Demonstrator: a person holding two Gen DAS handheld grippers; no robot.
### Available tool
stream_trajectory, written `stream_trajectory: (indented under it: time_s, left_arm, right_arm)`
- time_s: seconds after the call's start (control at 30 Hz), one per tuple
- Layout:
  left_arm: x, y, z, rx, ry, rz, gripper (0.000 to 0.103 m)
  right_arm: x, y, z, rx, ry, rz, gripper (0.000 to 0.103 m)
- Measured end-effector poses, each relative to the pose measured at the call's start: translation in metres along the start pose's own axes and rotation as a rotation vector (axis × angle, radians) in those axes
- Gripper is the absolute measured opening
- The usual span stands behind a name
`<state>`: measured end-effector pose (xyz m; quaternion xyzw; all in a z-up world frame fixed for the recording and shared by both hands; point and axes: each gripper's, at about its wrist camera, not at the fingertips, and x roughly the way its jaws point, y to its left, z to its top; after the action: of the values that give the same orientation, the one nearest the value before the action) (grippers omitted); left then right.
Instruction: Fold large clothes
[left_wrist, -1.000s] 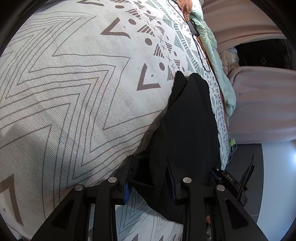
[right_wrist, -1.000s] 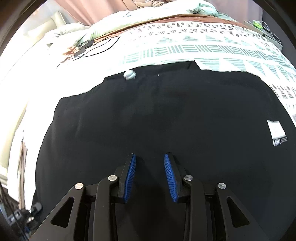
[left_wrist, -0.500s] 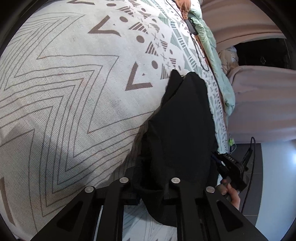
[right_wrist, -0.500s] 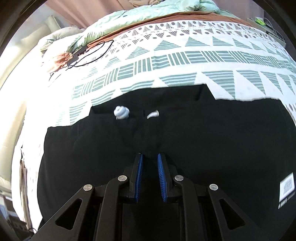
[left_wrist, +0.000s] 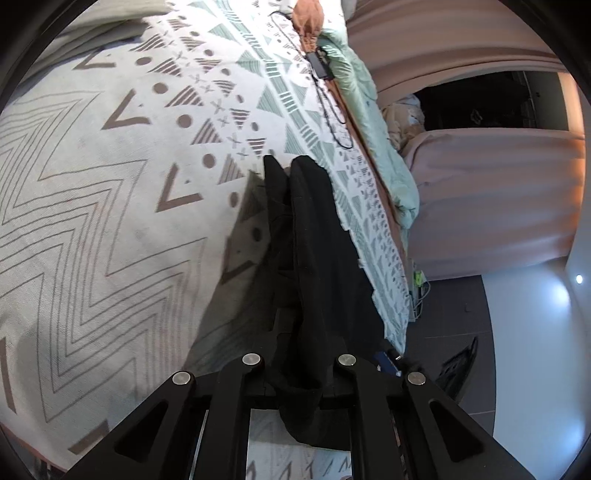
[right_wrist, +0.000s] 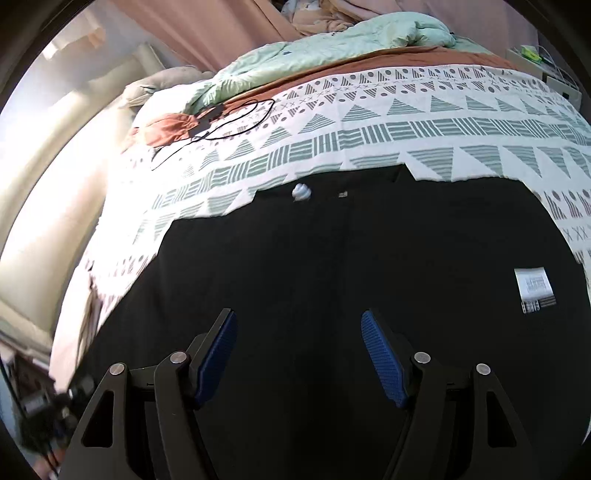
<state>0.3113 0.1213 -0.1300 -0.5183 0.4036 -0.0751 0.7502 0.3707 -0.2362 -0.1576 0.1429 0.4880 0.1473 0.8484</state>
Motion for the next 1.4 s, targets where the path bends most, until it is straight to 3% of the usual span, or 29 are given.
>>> stream_trajectory:
  time_s: [0.07, 0.1, 0.23, 0.43, 0.6, 0.87, 1.1, 1.13, 1.23, 1.4]
  left_arm:
    - [-0.002, -0.011, -0.001, 0.024, -0.003, -0.014, 0.010]
    - [-0.003, -0.016, -0.001, 0.036, -0.004, -0.020, 0.010]
    - [-0.005, -0.040, -0.006, 0.083, -0.005, -0.048, 0.010]
    - [-0.005, -0.074, -0.014, 0.147, 0.003, -0.084, 0.010]
    - [0.004, -0.099, -0.030, 0.214, 0.035, -0.096, 0.010]
    - [0.024, -0.141, -0.051, 0.308, 0.071, -0.121, 0.010]
    - [0.050, -0.168, -0.072, 0.359, 0.133, -0.148, 0.010]
    - [0.055, -0.173, -0.077, 0.366, 0.143, -0.152, 0.010]
    - [0.070, -0.184, -0.091, 0.384, 0.180, -0.164, 0.010]
    - [0.103, -0.200, -0.115, 0.412, 0.248, -0.177, 0.010]
  right_arm:
    - [-0.002, 0.003, -0.010, 0.006, 0.019, 0.020, 0.041]
    - [-0.001, 0.001, -0.014, 0.012, 0.026, 0.027, 0.037]
    - [-0.005, -0.006, -0.042, 0.039, 0.049, 0.053, 0.033]
    - [0.007, -0.011, -0.083, 0.063, 0.106, 0.082, 0.017]
    - [0.013, -0.021, -0.116, 0.126, 0.122, 0.110, 0.014]
    - [-0.004, -0.034, -0.127, 0.156, 0.129, 0.154, 0.014]
    - [-0.056, -0.061, -0.115, 0.198, 0.017, 0.167, 0.015]
    - [-0.065, -0.067, -0.114, 0.207, -0.004, 0.161, 0.019]
    - [-0.093, -0.086, -0.112, 0.243, -0.087, 0.134, 0.054]
    - [-0.127, -0.117, -0.112, 0.309, -0.167, 0.100, 0.055]
